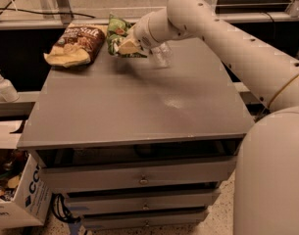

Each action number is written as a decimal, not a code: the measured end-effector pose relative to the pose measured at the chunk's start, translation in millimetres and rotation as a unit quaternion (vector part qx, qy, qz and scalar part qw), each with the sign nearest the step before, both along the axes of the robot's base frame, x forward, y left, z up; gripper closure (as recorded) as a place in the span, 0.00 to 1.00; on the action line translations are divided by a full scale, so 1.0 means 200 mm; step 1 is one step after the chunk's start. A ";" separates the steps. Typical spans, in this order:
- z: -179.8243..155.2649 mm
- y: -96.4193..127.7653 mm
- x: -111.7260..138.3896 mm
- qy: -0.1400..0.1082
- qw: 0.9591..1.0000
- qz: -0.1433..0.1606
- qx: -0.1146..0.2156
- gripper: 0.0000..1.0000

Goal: Pick green jalapeno chip bag

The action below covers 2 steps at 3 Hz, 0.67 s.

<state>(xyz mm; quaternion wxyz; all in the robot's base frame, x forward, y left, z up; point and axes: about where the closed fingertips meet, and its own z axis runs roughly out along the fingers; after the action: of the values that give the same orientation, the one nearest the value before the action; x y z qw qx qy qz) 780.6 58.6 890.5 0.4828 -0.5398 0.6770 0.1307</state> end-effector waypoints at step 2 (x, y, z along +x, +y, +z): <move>0.07 0.05 0.01 -0.008 1.000 0.013 0.016 1.00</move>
Offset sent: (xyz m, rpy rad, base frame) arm 0.0044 0.0146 0.0394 0.0778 -0.0450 0.0491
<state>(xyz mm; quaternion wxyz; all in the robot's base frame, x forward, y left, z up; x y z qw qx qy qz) 782.1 68.2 904.9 0.4954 -0.5416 0.6638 0.1436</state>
